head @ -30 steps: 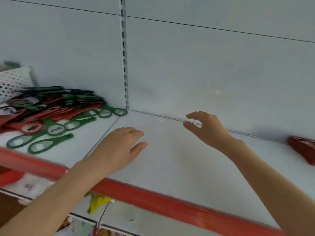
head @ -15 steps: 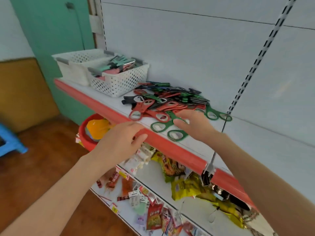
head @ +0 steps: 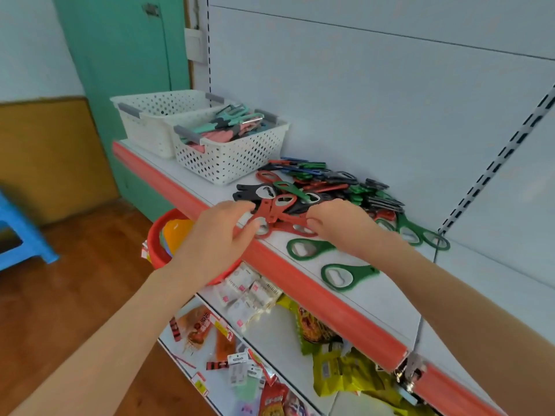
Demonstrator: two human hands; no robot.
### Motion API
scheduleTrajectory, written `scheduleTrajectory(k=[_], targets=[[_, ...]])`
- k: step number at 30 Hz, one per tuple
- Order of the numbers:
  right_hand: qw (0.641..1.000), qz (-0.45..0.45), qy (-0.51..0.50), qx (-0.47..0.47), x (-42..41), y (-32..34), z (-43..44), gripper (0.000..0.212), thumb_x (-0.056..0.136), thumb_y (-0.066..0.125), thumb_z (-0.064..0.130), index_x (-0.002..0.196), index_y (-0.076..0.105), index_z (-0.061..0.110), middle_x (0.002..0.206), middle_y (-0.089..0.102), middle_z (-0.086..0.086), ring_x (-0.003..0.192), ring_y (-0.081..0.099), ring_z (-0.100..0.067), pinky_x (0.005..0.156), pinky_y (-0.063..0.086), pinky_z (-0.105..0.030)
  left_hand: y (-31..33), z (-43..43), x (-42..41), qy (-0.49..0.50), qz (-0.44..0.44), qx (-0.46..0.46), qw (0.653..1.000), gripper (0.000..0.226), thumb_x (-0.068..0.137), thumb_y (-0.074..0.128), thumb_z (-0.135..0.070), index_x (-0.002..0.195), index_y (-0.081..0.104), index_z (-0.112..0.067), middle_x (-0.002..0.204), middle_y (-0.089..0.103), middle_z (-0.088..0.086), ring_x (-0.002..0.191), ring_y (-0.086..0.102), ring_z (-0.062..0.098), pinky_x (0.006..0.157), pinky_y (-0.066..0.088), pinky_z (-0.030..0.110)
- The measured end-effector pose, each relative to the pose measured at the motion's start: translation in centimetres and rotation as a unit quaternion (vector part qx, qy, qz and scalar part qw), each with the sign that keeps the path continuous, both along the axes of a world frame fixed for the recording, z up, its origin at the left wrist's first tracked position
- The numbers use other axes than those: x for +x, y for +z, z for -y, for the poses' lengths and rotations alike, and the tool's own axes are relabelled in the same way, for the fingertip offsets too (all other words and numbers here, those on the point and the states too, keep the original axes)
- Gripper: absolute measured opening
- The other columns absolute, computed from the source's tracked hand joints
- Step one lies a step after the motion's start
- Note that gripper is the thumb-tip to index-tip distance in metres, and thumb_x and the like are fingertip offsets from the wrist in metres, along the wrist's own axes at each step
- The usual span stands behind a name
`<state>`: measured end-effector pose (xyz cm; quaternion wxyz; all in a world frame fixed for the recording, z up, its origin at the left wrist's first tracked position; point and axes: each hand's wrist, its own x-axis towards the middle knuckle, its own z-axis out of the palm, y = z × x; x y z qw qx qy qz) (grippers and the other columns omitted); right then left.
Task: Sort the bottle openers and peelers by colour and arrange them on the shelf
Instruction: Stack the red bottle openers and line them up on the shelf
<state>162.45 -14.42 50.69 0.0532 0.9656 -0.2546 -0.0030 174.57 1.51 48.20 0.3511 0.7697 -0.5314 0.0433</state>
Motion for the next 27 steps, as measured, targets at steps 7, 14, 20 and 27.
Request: scheduleTrajectory(k=[7, 14, 20, 27], targets=[[0.945, 0.195, 0.180, 0.192, -0.1, 2.6, 0.1, 0.018, 0.092, 0.055, 0.014, 0.096, 0.068, 0.004, 0.083, 0.065, 0.001, 0.075, 0.056, -0.008, 0.071, 0.043, -0.015, 1.3, 3.0, -0.3, -0.082, -0.101, -0.002, 0.991, 0.014, 0.081, 0.067, -0.021, 0.088, 0.072, -0.010, 0.071, 0.069, 0.004, 0.067, 0.060, 0.012, 0.065, 0.046, 0.021], [0.979, 0.155, -0.035, 0.127, 5.0, -0.5, 1.3, 0.039, 0.089, 0.050, 0.048, 0.093, 0.065, 0.012, 0.087, 0.066, -0.002, 0.082, 0.060, -0.022, 0.072, 0.048, -0.036, 0.3, 0.8, 3.9, 0.048, -0.420, -0.099, 0.901, 0.006, 0.085, 0.062, -0.009, 0.087, 0.062, -0.003, 0.071, 0.072, 0.007, 0.053, 0.065, 0.009, 0.047, 0.049, 0.016], [0.987, 0.051, -0.133, 0.075, 6.9, -1.0, -0.7, 0.032, 0.086, 0.056, 0.037, 0.068, 0.044, 0.013, 0.073, 0.050, -0.002, 0.072, 0.049, -0.025, 0.056, 0.032, -0.028, 0.0, 2.1, 5.9, -0.034, -0.585, -0.082, 0.806, 0.017, 0.087, 0.053, 0.005, 0.103, 0.049, -0.001, 0.087, 0.072, 0.011, 0.072, 0.071, 0.025, 0.056, 0.058, 0.026], [0.936, 0.272, -0.155, 0.160, 5.5, 1.6, -1.7, 0.026, 0.081, 0.058, 0.011, 0.095, 0.061, -0.011, 0.081, 0.065, -0.029, 0.079, 0.059, -0.043, 0.062, 0.048, -0.034, -0.1, 4.5, 7.8, -0.117, -0.640, -0.063, 0.756, 0.016, 0.091, 0.054, -0.011, 0.106, 0.053, -0.016, 0.085, 0.067, 0.011, 0.073, 0.070, 0.019, 0.067, 0.058, 0.030]])
